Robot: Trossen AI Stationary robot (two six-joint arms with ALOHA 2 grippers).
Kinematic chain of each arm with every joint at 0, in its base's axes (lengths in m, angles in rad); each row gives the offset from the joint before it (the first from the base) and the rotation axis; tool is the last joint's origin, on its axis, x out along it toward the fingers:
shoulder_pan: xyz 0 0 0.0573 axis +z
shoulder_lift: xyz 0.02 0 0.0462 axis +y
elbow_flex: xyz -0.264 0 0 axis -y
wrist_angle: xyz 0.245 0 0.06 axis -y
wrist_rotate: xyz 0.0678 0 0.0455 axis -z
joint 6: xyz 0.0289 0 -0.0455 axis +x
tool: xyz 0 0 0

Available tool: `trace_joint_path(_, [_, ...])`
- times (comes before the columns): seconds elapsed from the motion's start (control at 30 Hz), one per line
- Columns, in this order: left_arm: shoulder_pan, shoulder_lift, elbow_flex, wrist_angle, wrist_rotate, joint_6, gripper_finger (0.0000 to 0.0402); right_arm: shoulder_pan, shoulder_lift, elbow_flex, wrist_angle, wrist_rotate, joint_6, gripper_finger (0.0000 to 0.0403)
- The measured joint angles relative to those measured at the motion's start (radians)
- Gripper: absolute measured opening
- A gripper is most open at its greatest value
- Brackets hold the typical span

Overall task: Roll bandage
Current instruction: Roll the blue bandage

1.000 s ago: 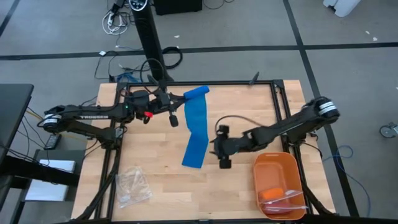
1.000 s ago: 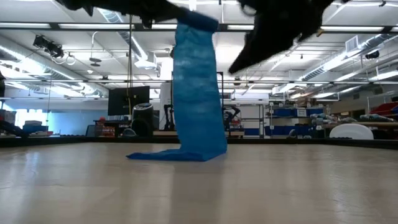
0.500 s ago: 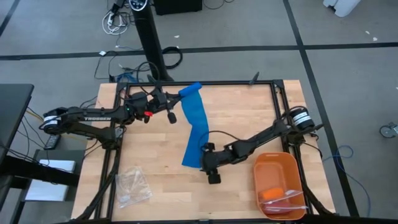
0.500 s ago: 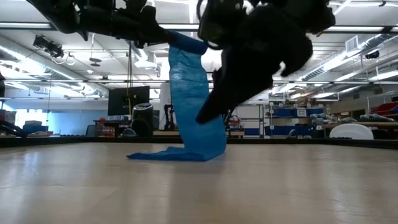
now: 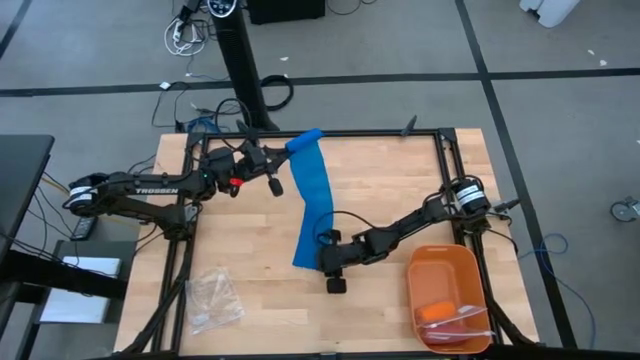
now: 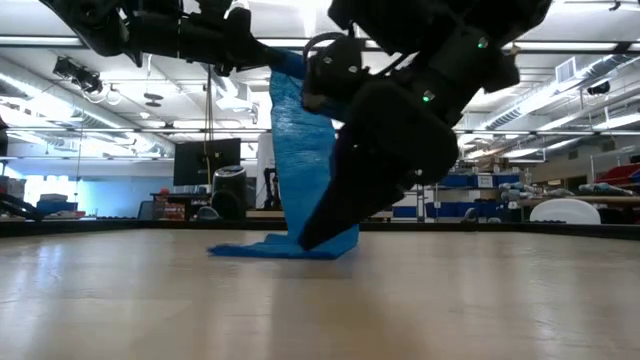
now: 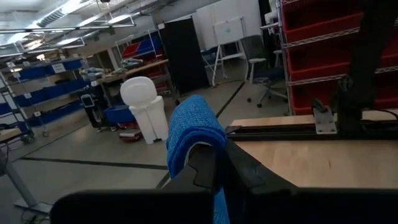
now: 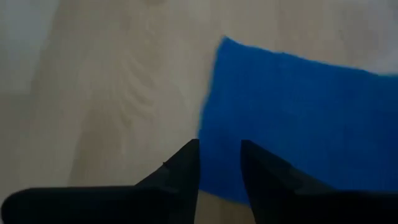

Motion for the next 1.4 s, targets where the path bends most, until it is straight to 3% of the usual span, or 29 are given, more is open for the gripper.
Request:
trace_joint_path(0.47, [0.028,0.0,0.0,-0.002,0.008,-0.003,0.0018,-0.005,0.001,-0.001,-0.029,-0.008,0.036,0.0158])
trace_joint_path(0.6, [0.028,0.0,0.0,-0.02,0.02,-0.02,0.0018,-0.004,0.005,0.0,-0.043,0.049,-0.022,0.0119])
trace_joint_path(0.77, [0.035,0.0,0.0,-0.03,0.026,-0.021,0.0018,0.001,-0.002,0.001,-0.048,0.035,-0.061,0.0016])
trace_joint_path(1.07, [0.102,0.0,0.0,-0.047,0.037,-0.01,0.0019,0.067,-0.176,0.205,-0.398,0.02,-0.073,0.0005])
trace_joint_path(1.17, [0.123,0.0,0.0,-0.067,0.003,0.006,0.0019,0.096,-0.247,0.303,-0.511,0.087,-0.108,0.0004])
trace_joint_path(1.4, [0.134,-0.001,0.0,-0.064,0.067,0.004,0.0019,0.149,-0.34,0.506,-0.735,0.404,-0.154,0.0002])
